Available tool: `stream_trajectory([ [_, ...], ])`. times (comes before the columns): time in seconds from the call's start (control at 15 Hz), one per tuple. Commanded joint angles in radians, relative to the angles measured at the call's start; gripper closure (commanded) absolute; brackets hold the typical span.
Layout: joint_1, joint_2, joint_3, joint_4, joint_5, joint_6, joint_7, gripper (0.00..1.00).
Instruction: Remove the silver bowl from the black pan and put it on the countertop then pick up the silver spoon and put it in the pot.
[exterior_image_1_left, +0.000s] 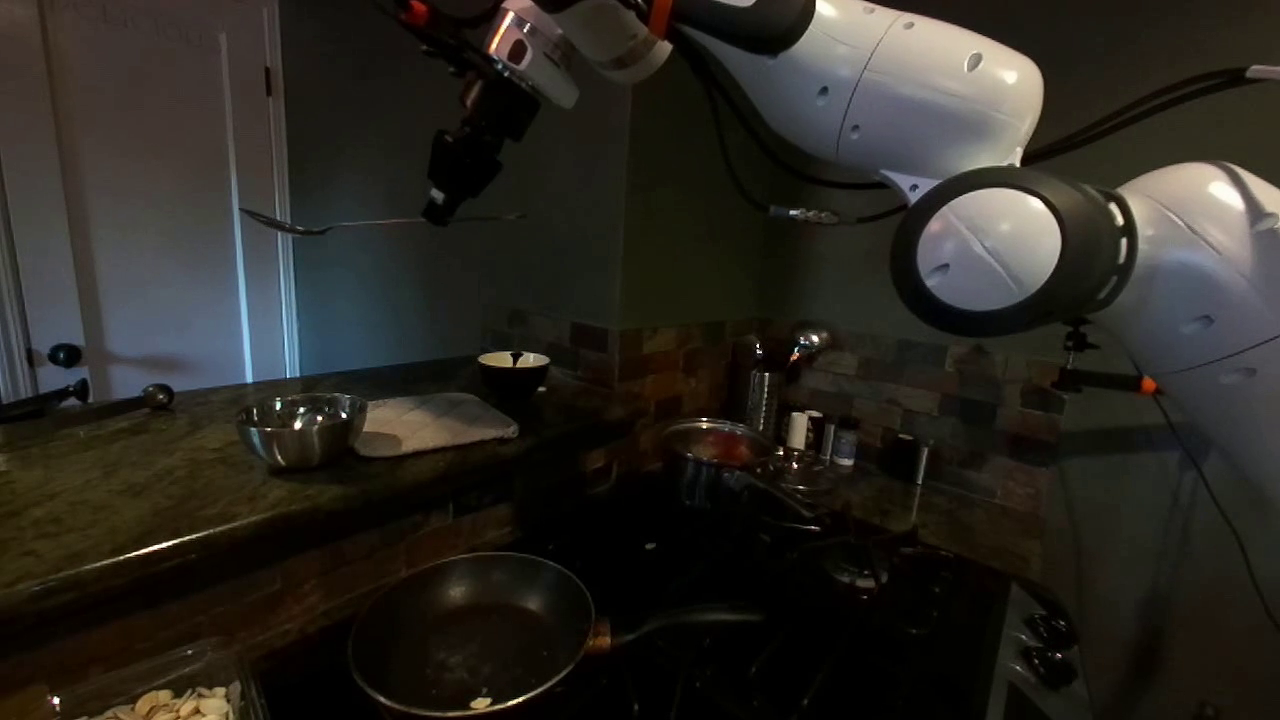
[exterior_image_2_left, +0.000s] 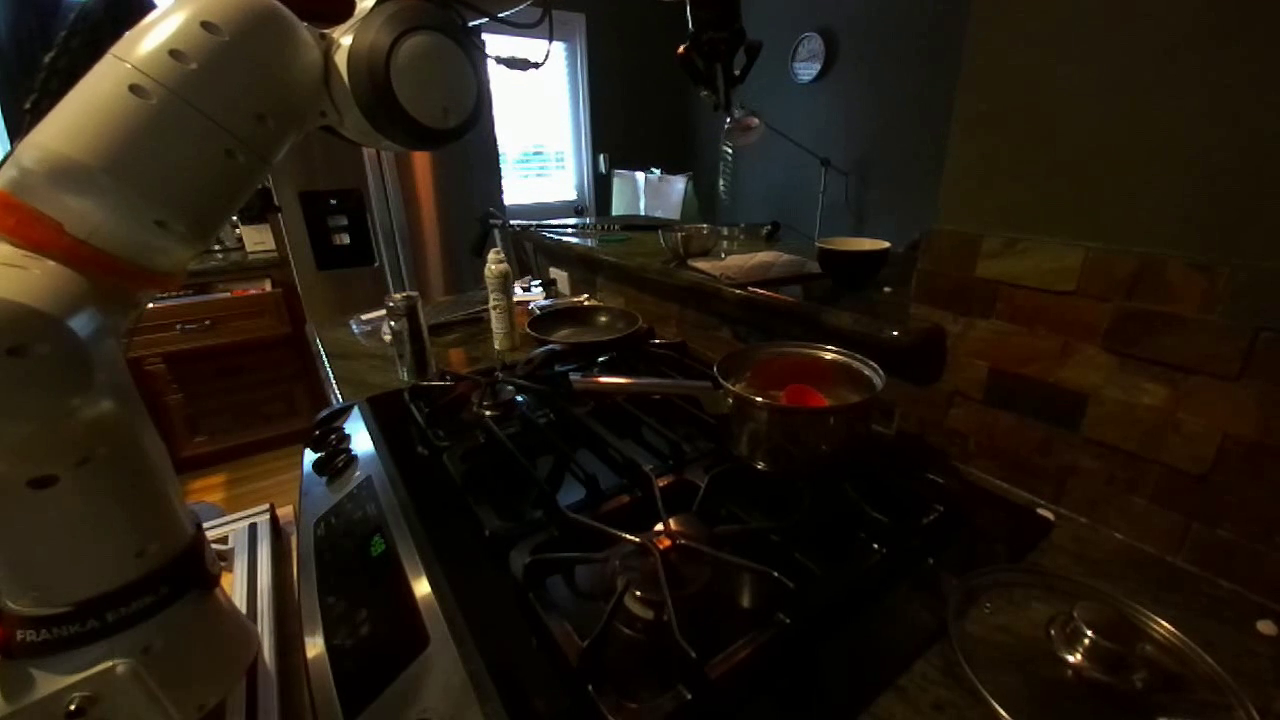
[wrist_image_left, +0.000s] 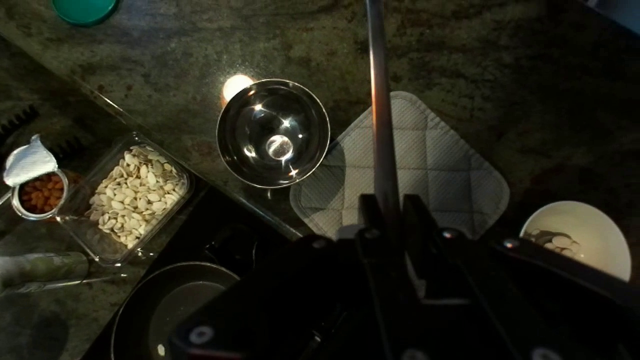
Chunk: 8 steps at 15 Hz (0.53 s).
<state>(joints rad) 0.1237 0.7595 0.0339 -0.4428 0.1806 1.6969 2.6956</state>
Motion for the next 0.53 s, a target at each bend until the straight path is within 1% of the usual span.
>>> stream_trajectory([
  [0.0,0.005,-0.014,-0.014,-0.021,-0.043,0.026,0.023,0.96],
  [0.2,0.007,-0.015,-0.029,-0.028,-0.074,0.006,0.039,0.96],
  [0.27,-0.004,-0.012,-0.008,-0.026,-0.055,0.012,0.008,0.84],
  [0.47,-0.004,-0.01,-0.014,-0.026,-0.065,0.01,0.008,0.84],
])
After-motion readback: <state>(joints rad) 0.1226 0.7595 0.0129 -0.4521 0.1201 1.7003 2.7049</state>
